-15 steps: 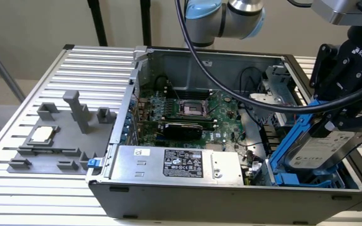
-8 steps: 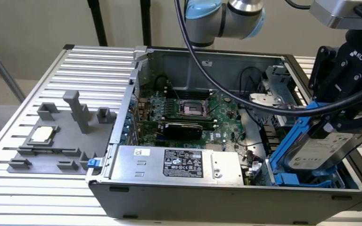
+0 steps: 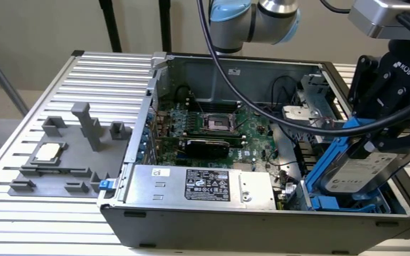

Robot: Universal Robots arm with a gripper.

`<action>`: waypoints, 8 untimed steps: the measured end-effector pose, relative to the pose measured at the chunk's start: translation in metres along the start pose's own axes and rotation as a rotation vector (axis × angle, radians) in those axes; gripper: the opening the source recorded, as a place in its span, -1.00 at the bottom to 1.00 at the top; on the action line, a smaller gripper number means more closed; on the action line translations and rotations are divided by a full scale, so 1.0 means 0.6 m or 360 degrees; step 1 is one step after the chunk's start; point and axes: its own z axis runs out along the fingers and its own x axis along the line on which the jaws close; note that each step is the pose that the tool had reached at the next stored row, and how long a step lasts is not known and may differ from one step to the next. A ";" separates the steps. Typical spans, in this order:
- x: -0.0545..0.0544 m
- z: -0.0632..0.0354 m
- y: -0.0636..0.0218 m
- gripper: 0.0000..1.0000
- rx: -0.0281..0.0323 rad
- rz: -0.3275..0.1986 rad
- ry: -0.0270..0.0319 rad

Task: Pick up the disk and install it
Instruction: 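Insert the disk into the insertion slot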

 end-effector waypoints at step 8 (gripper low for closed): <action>0.000 0.007 0.001 -0.35 -0.00001 -0.0002 -0.00107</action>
